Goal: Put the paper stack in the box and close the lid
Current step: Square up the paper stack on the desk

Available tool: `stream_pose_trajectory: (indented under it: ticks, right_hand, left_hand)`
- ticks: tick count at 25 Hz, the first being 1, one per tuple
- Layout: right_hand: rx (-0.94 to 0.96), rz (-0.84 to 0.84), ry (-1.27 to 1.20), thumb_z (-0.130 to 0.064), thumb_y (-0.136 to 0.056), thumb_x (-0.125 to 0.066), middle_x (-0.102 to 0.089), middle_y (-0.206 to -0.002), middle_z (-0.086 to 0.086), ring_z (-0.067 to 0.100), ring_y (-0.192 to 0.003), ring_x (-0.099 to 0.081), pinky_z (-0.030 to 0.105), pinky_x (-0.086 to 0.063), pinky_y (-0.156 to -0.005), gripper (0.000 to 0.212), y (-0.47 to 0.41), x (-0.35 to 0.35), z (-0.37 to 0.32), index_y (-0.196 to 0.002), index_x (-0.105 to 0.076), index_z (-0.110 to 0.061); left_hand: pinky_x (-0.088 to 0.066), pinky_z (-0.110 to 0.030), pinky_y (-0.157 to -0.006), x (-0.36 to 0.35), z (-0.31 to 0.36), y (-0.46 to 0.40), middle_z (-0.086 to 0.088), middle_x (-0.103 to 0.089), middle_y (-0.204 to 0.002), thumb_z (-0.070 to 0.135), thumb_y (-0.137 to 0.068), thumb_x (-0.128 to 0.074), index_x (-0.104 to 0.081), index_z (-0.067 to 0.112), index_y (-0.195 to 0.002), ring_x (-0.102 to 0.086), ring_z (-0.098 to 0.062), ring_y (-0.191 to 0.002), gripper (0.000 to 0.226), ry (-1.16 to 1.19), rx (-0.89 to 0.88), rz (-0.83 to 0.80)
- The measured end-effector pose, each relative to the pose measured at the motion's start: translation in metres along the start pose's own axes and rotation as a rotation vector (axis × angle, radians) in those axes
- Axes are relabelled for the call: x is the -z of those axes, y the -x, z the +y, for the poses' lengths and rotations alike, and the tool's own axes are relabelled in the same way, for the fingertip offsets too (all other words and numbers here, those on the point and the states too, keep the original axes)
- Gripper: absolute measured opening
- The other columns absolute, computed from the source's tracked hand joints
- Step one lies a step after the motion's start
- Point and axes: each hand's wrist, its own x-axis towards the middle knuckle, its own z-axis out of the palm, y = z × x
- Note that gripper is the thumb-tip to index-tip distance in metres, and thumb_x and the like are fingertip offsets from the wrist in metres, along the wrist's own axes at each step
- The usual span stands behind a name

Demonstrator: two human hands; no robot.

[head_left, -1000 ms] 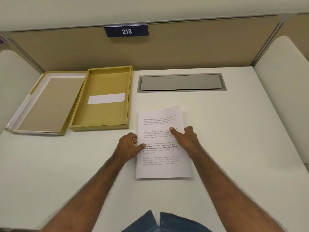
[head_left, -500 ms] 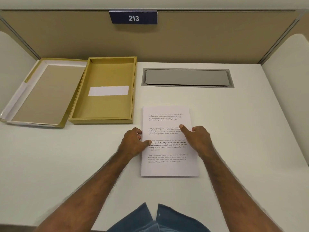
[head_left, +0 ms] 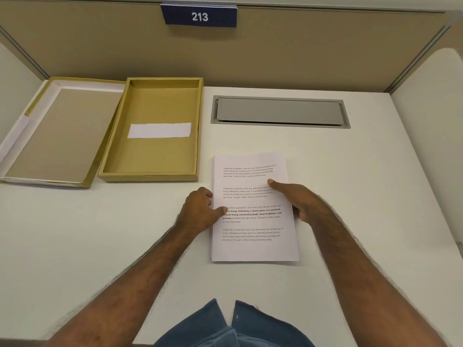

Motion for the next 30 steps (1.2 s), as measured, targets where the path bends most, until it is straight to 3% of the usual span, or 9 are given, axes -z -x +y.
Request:
stream_pose_trajectory:
  ticks: [3,5,9,14,19,22,26,28,30]
  right_hand:
    - [0.073,-0.008,-0.035,-0.044,-0.092,-0.085,-0.081,-0.124,0.008,0.021,-0.092,-0.079,0.021,-0.058,-0.046,0.06,0.002,-0.007,0.004,-0.138,-0.066,-0.012]
    - [0.115,-0.019,-0.066,-0.043,-0.091,-0.086,-0.08,-0.126,0.005,0.02,-0.096,-0.079,0.021,-0.06,-0.048,0.061,0.005,-0.01,0.004,-0.139,-0.062,-0.014]
    - [0.086,-0.079,-0.18,-0.051,-0.073,-0.097,-0.074,-0.142,0.008,0.03,-0.119,-0.077,0.052,-0.065,-0.097,0.106,0.003,-0.015,0.008,-0.159,-0.047,-0.013]
    - [0.037,-0.014,-0.329,-0.027,-0.083,-0.093,-0.083,-0.123,0.016,0.036,-0.115,-0.079,0.055,-0.06,-0.106,0.051,-0.005,-0.005,0.025,-0.126,-0.079,-0.005]
    - [0.012,-0.193,-0.351,-0.013,-0.098,-0.076,-0.081,-0.128,0.018,0.04,-0.122,-0.076,0.06,-0.056,-0.11,0.038,-0.009,0.0,0.034,-0.135,-0.074,-0.007]
    - [0.131,-0.154,-0.261,-0.001,-0.1,-0.07,-0.08,-0.131,0.015,0.038,-0.118,-0.077,0.058,-0.061,-0.104,0.041,-0.004,-0.003,0.032,-0.139,-0.07,-0.012]
    - [0.304,-0.081,-0.177,0.0,-0.099,-0.072,-0.083,-0.127,0.01,0.035,-0.113,-0.08,0.05,-0.066,-0.094,0.039,0.018,-0.003,0.028,-0.136,-0.071,-0.014]
    - [0.405,-0.108,-0.149,-0.003,-0.1,-0.073,-0.083,-0.127,0.008,0.035,-0.116,-0.079,0.052,-0.065,-0.097,0.04,0.033,0.002,0.027,-0.138,-0.069,-0.014]
    - [0.494,-0.126,-0.156,-0.006,-0.099,-0.075,-0.082,-0.128,0.008,0.036,-0.117,-0.079,0.051,-0.066,-0.096,0.041,0.051,0.008,0.024,-0.139,-0.067,-0.014]
  left_hand:
    - [-0.052,-0.033,-0.085,-0.001,0.0,0.0,-0.004,-0.068,-0.109,0.044,-0.072,-0.09,-0.062,0.012,-0.123,-0.064,-0.021,-0.097,0.066,0.01,0.003,0.004]
    - [-0.051,-0.032,-0.083,-0.001,0.0,0.0,-0.005,-0.069,-0.11,0.044,-0.073,-0.09,-0.062,0.011,-0.124,-0.062,-0.02,-0.094,0.067,0.011,0.006,0.002]
    - [-0.053,-0.034,-0.085,-0.001,-0.002,0.0,-0.004,-0.069,-0.109,0.045,-0.072,-0.09,-0.062,0.011,-0.123,-0.062,-0.02,-0.094,0.067,0.001,0.005,0.002]
    - [-0.052,-0.033,-0.086,-0.003,-0.002,0.0,-0.003,-0.068,-0.11,0.046,-0.073,-0.089,-0.062,0.012,-0.123,-0.061,-0.019,-0.094,0.067,0.003,-0.001,0.001]
    - [-0.046,-0.029,-0.081,-0.003,-0.003,-0.001,-0.002,-0.067,-0.108,0.045,-0.073,-0.089,-0.062,0.013,-0.124,-0.063,-0.02,-0.095,0.066,0.03,0.02,-0.01]
    - [-0.045,-0.029,-0.08,-0.005,-0.005,0.0,-0.004,-0.066,-0.109,0.045,-0.071,-0.091,-0.062,0.013,-0.124,-0.064,-0.021,-0.097,0.069,0.081,0.035,-0.011]
    - [-0.051,-0.043,-0.105,-0.008,0.002,0.007,-0.006,-0.061,-0.129,0.082,-0.06,-0.073,-0.059,0.015,-0.136,-0.058,-0.024,-0.121,0.102,0.154,0.025,0.002]
    - [-0.054,-0.042,-0.104,-0.006,0.014,0.009,0.003,-0.066,-0.127,0.088,-0.063,-0.07,-0.062,0.021,-0.127,-0.061,-0.021,-0.123,0.093,0.285,-0.015,0.028]
    - [-0.06,-0.023,-0.086,0.006,0.036,0.016,0.011,-0.073,-0.117,0.075,-0.075,-0.072,-0.064,0.026,-0.122,-0.07,-0.017,-0.116,0.068,0.535,-0.04,0.004]
